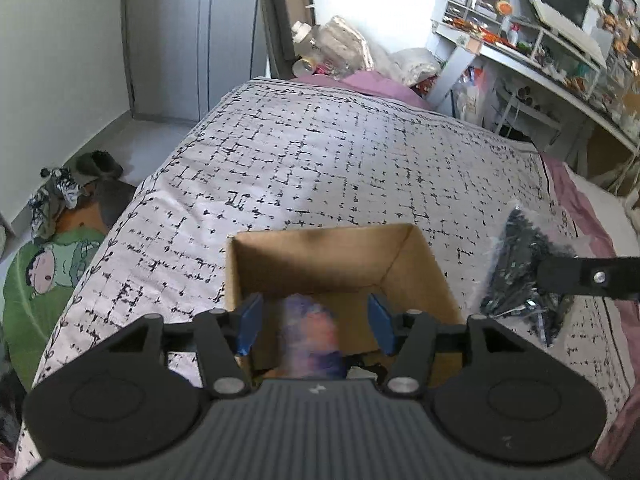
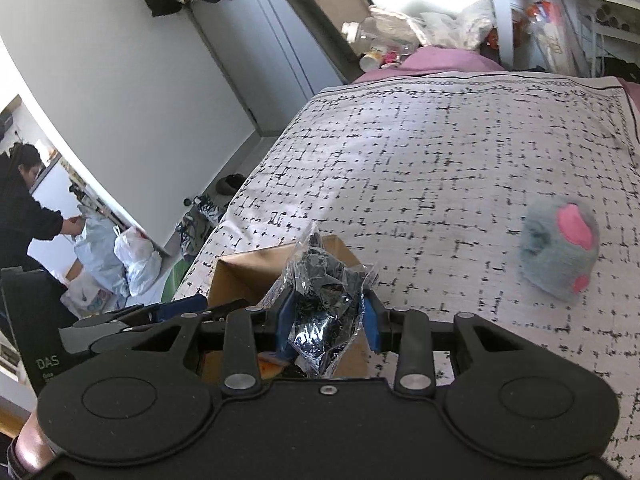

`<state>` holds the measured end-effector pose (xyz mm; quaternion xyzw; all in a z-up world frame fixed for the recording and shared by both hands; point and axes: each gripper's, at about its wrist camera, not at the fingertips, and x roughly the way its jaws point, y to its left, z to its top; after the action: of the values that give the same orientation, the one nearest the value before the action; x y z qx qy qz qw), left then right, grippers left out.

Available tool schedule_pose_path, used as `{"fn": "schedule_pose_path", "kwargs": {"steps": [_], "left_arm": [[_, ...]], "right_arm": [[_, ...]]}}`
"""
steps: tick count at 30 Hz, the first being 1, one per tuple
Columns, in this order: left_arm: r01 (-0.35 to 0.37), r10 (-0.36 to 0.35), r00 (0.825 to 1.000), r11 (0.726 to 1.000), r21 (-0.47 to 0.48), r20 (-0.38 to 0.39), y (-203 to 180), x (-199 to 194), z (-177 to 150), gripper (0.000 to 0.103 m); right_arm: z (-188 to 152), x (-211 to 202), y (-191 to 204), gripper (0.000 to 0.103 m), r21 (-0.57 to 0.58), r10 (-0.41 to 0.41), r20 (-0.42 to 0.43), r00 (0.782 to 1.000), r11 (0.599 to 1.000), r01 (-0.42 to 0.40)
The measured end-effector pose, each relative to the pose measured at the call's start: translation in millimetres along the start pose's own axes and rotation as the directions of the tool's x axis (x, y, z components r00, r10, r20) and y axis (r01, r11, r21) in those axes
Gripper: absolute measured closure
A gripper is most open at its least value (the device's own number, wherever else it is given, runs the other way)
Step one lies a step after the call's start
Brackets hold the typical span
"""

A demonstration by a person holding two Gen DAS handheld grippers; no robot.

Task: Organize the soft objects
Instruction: 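Open the left gripper to drop the packet while the right gripper releases the bag, then move both tools from the box toward the grey plush with pink ears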

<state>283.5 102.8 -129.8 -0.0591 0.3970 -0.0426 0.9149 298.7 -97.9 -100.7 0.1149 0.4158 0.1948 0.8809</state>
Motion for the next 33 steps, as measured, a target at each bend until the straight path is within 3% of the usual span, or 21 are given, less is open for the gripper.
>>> {"fn": "schedule_pose_path", "kwargs": {"steps": [12, 15, 16, 19, 28, 30, 33], "left_arm": [[0.010, -0.009, 1.000, 0.999, -0.050, 0.017, 31, -19, -16, 0.036], [0.014, -0.013, 1.000, 0.998, -0.062, 0.018, 35, -23, -17, 0.030], [0.016, -0.015, 1.000, 0.998, -0.067, 0.017, 36, -24, -17, 0.029], [0.017, -0.016, 1.000, 0.996, -0.085, 0.009, 37, -27, -18, 0.027], [0.017, -0.016, 1.000, 0.997, -0.071, 0.003, 23, -36, -16, 0.017], [0.019, -0.018, 1.000, 0.998, -0.062, 0.003, 17, -38, -16, 0.011], [0.018, -0.018, 1.000, 0.998, -0.057, 0.009, 6, -43, -16, 0.007]], "right_arm": [[1, 25, 24, 0.067, -0.030, -0.008, 0.002, 1.000, 1.000, 0.008], [3, 27, 26, 0.062, -0.030, -0.012, 0.019, 1.000, 0.999, 0.012], [4, 27, 27, 0.055, -0.029, -0.008, 0.020, 1.000, 1.000, 0.009], [5, 21, 27, 0.046, -0.034, -0.017, 0.042, 0.999, 0.999, 0.019], [-9, -7, 3, 0.038, -0.037, -0.047, 0.040, 0.998, 0.998, 0.049], [-13, -13, -4, 0.038, -0.034, -0.052, 0.038, 0.998, 0.998, 0.054], [-18, -24, -14, 0.029, -0.033, -0.065, 0.043, 0.997, 0.997, 0.066]]}}
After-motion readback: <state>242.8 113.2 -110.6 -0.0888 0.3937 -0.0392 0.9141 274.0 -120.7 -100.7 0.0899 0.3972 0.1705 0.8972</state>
